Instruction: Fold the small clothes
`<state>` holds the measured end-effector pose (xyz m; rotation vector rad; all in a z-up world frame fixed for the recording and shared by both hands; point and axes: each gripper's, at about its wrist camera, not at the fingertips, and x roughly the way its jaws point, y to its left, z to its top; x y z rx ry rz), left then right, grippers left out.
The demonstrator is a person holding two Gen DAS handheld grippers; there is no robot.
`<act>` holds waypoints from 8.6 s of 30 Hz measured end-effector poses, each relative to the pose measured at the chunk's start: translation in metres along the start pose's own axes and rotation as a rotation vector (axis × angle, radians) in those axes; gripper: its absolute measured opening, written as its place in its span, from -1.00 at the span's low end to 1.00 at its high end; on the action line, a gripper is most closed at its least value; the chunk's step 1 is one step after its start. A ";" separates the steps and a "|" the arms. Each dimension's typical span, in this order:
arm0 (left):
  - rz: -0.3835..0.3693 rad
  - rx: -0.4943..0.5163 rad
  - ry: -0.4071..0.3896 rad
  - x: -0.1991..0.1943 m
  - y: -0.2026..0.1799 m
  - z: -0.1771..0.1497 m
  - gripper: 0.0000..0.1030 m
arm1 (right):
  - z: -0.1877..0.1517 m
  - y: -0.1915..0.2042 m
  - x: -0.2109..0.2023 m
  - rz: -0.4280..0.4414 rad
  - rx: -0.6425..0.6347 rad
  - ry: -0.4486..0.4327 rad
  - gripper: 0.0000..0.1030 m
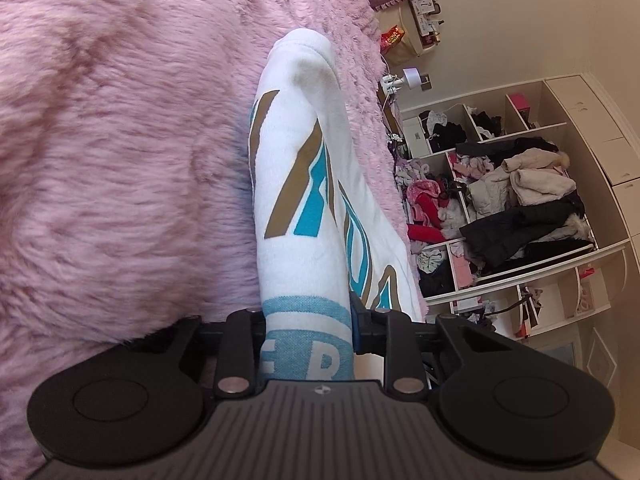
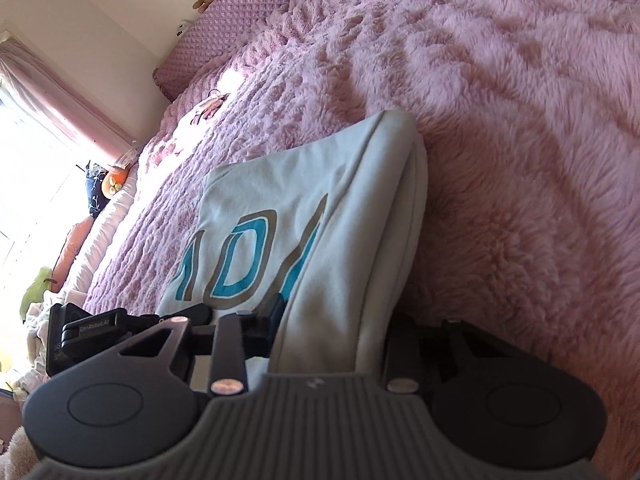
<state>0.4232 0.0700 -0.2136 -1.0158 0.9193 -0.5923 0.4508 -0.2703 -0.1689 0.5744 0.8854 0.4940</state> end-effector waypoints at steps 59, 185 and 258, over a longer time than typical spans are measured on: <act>0.121 0.003 -0.121 -0.232 0.060 -0.045 -0.34 | -0.139 0.166 0.031 0.028 -0.168 0.063 -0.17; 1.046 0.395 -0.260 -0.289 -0.172 -0.326 0.67 | -0.329 0.332 -0.208 -0.360 -0.539 -0.055 0.59; 1.062 0.401 -0.185 -0.270 -0.163 -0.316 0.81 | -0.326 0.319 -0.193 -0.362 -0.502 -0.009 0.59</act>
